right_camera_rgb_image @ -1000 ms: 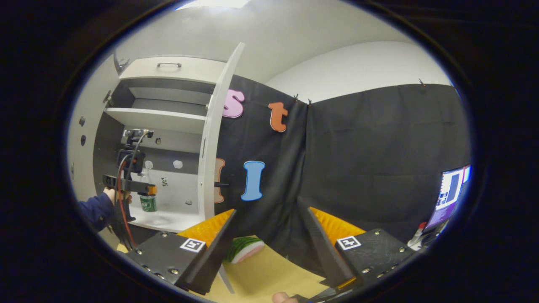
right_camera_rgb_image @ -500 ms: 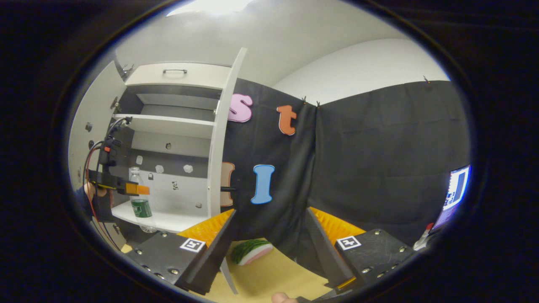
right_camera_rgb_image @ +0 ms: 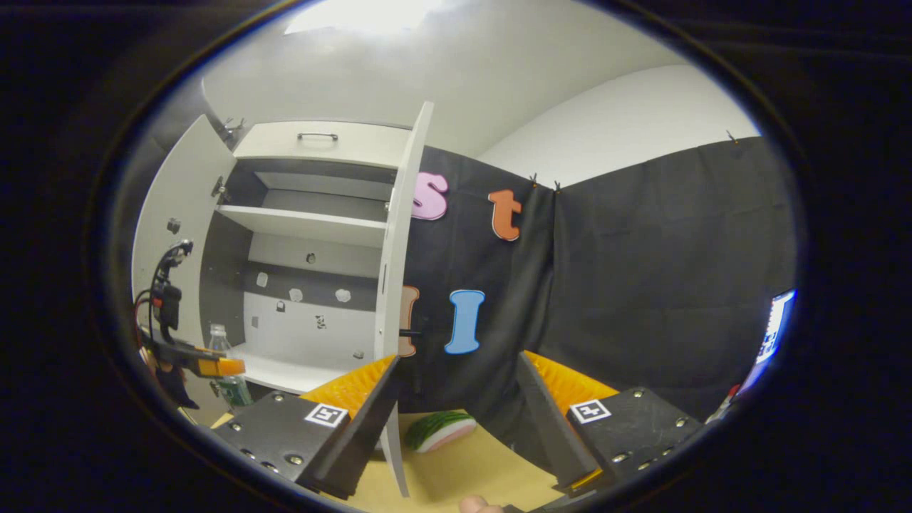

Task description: Grasp the bottle in the cabinet with the left hand and place it on the coaster, then close the right door with the right hand and the left door with the left hand.

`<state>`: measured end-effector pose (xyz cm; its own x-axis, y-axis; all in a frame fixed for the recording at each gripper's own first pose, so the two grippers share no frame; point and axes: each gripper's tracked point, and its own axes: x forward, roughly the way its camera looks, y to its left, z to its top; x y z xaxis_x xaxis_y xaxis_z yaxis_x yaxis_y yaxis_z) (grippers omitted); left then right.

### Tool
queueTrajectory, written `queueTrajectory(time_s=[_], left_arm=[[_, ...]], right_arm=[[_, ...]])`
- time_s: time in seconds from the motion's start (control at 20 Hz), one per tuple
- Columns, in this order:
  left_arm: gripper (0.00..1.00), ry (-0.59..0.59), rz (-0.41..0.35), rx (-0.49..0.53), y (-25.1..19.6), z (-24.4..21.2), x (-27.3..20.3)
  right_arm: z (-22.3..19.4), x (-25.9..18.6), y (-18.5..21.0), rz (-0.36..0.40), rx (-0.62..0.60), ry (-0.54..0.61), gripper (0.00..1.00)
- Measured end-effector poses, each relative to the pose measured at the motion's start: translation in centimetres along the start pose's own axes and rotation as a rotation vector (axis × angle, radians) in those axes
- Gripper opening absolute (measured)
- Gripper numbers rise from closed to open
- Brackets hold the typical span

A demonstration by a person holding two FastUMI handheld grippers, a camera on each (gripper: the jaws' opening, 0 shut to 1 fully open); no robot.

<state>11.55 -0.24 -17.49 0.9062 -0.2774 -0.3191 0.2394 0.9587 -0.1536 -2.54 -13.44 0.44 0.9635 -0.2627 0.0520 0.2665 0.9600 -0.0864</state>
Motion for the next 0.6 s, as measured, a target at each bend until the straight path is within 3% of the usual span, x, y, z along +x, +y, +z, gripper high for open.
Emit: queueTrajectory(time_s=[0.6], left_arm=[[0.76,0.091,-0.045,0.025,1.1,-14.7,-0.2]], right_arm=[[1.2,-1.6,-1.5,-0.032,-0.034,-0.015,0.98]])
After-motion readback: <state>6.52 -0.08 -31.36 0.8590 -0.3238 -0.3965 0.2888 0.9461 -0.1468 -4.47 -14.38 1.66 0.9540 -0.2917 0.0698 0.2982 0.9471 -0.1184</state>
